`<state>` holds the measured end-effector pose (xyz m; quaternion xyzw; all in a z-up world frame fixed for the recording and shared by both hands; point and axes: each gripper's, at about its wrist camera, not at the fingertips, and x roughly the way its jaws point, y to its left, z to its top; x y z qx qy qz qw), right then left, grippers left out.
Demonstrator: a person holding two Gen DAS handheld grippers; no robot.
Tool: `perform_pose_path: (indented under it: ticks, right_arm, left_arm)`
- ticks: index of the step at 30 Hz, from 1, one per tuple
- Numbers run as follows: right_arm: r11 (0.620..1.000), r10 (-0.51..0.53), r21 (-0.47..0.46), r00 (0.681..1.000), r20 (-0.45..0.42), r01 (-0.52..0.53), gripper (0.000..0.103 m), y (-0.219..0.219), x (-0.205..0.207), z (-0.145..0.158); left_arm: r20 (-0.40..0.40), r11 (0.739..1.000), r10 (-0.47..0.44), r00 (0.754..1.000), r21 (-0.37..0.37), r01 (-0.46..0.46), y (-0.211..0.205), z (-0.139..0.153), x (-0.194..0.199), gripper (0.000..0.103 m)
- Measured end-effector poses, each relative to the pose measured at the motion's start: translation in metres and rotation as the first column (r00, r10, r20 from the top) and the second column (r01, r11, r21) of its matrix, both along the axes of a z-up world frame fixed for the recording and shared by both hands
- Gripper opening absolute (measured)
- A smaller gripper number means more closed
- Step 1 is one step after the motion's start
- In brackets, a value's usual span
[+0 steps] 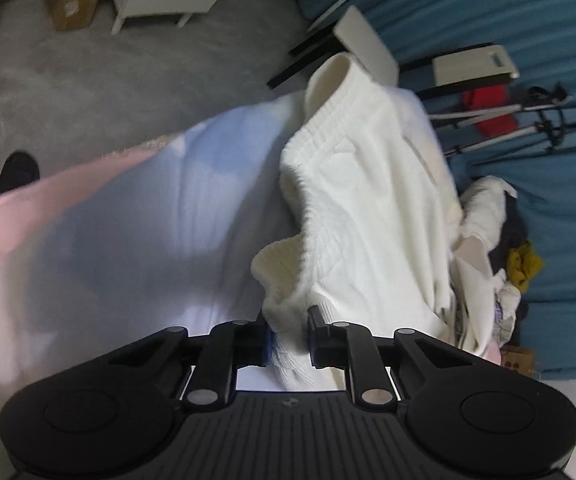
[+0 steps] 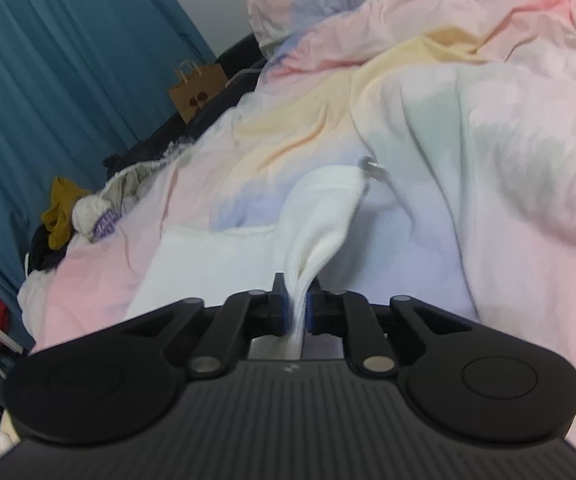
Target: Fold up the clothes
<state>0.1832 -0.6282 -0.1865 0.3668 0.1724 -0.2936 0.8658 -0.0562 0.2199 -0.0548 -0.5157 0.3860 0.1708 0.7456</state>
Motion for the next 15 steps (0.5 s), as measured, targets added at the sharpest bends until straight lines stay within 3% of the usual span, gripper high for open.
perform_pose_path:
  ticks: [5, 7, 10, 12, 15]
  right_arm:
    - [0.997, -0.045, -0.067, 0.999, 0.004, 0.045, 0.011, 0.004, -0.017, 0.020]
    - [0.995, -0.033, -0.095, 0.997, -0.064, 0.027, 0.011, 0.005, -0.015, 0.014]
    - [1.000, 0.005, -0.021, 0.975, -0.222, -0.010, 0.012, -0.001, -0.006, -0.014]
    - [0.999, 0.031, 0.020, 0.973, -0.230, -0.028, 0.013, -0.006, -0.008, -0.026]
    - [0.999, 0.015, 0.032, 0.980, -0.198, -0.009, 0.014, -0.006, -0.014, -0.019]
  left_arm:
    - [-0.012, 0.998, -0.035, 0.999, 0.045, 0.035, 0.003, 0.005, -0.034, 0.017]
    - [-0.064, 0.996, -0.066, 0.996, 0.062, 0.070, 0.006, -0.004, -0.030, 0.018]
    - [-0.120, 0.992, -0.104, 0.987, 0.058, 0.112, 0.007, -0.013, -0.034, 0.021]
    - [-0.129, 0.991, -0.118, 0.985, 0.053, 0.126, 0.011, -0.014, -0.034, 0.024]
    - [-0.144, 0.976, -0.172, 0.975, 0.107, 0.188, 0.002, -0.006, -0.033, 0.034]
